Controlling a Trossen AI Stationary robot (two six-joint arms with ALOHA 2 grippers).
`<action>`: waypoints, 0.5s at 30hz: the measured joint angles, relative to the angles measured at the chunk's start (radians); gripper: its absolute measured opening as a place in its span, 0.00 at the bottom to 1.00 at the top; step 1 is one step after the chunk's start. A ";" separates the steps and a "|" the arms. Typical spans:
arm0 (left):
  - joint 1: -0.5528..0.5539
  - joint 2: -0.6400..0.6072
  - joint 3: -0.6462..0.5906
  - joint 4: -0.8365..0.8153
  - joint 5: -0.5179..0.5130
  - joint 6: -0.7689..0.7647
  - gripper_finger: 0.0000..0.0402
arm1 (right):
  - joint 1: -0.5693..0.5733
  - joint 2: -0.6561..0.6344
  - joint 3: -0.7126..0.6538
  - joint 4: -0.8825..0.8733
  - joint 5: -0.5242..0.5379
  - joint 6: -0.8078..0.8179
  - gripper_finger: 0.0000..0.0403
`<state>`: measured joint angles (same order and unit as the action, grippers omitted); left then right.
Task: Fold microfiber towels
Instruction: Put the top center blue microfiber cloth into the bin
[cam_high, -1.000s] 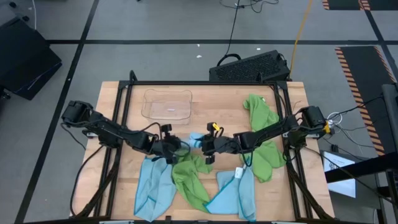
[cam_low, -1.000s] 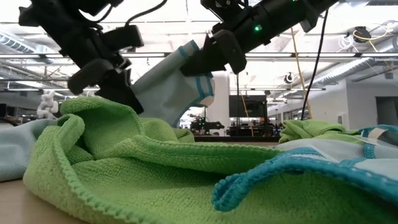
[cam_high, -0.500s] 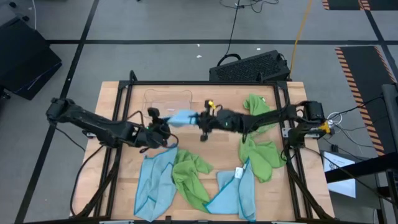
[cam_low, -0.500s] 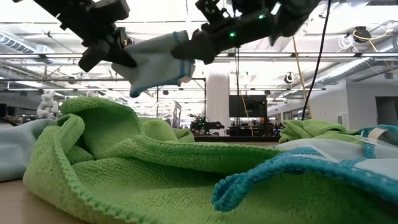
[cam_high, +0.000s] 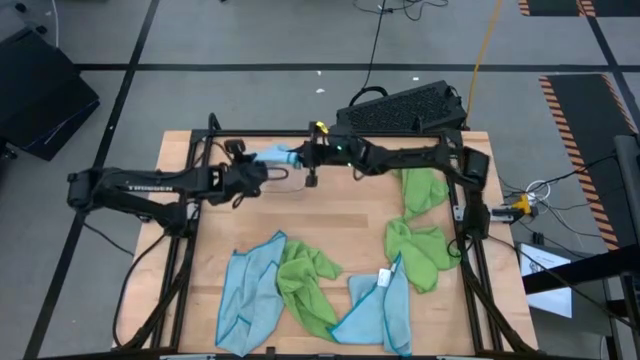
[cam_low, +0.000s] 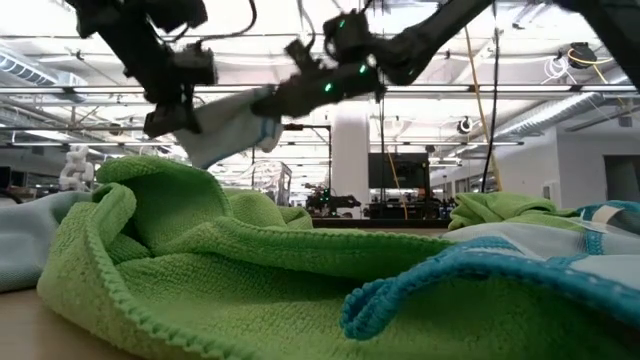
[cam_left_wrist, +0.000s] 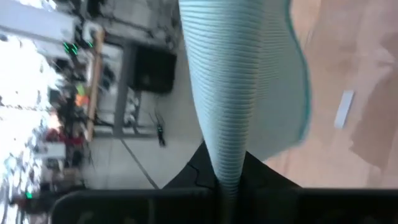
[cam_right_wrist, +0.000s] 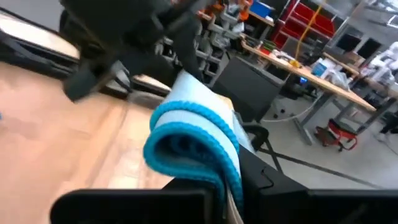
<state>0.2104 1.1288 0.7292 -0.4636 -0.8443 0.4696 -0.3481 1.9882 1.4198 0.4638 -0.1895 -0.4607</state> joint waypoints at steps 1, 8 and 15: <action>0.024 0.000 0.000 -0.006 0.012 -0.005 0.03 | -0.010 0.019 0.011 0.000 -0.001 -0.010 0.03; 0.138 0.000 0.000 -0.057 0.138 -0.021 0.05 | -0.044 0.145 0.107 0.004 -0.095 0.011 0.03; 0.158 0.005 0.000 -0.118 0.242 -0.088 0.03 | -0.032 0.144 0.115 0.013 -0.077 0.001 0.03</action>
<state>0.3683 1.1336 0.7292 -0.5819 -0.6018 0.3819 -0.3803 2.1326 1.5345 0.4763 -0.2668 -0.4599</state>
